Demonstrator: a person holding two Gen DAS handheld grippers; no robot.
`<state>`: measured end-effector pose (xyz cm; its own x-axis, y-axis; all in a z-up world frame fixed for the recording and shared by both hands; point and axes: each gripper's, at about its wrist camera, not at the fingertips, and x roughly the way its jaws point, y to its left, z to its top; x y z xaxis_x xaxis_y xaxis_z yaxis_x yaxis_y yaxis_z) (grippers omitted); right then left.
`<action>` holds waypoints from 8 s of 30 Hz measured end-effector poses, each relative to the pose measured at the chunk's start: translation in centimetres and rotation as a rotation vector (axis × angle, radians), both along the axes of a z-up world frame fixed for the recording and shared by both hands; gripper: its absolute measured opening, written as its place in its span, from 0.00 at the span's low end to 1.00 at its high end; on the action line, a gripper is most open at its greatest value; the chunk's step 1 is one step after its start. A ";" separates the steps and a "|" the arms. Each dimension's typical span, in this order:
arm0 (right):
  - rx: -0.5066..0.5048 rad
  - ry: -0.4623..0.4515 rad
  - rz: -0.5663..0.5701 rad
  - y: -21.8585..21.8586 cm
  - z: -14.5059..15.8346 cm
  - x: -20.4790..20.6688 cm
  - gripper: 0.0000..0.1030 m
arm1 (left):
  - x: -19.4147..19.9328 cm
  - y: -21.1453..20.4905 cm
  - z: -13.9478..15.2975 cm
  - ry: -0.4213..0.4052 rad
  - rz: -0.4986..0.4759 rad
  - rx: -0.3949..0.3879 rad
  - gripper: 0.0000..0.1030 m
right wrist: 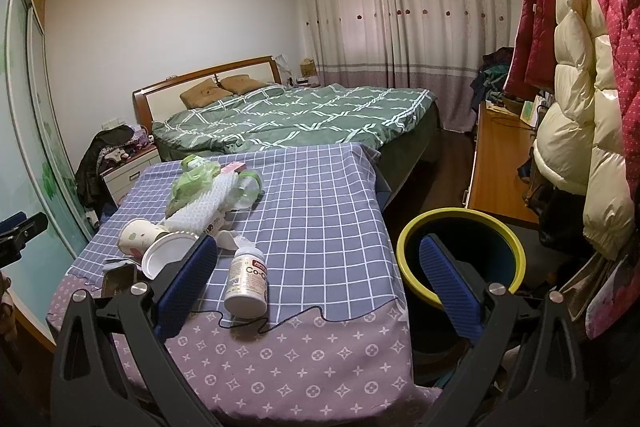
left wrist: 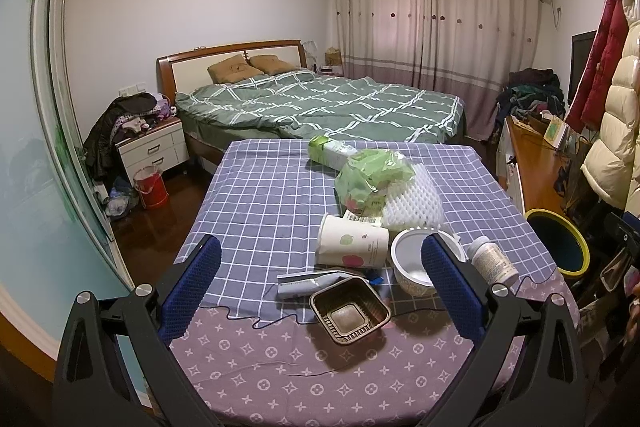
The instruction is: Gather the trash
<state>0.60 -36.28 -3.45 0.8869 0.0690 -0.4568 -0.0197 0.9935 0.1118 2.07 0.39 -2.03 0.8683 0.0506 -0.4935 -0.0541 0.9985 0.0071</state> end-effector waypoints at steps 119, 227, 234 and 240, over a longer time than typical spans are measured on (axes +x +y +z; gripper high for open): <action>0.221 0.306 -0.433 -19.6 -10.7 14.5 0.36 | 9.2 -6.5 -6.4 0.225 -0.382 0.029 0.96; 0.115 0.259 -0.237 -11.3 -8.1 11.0 0.44 | 17.8 -11.5 0.2 0.098 -0.388 -0.050 0.95; 0.081 0.244 -0.066 -3.3 -5.2 14.8 0.44 | 19.3 -0.1 -0.8 0.053 -0.139 -0.032 0.95; 0.064 0.246 0.079 5.0 -3.4 17.8 0.45 | 20.8 7.5 -3.4 0.009 0.044 -0.039 0.95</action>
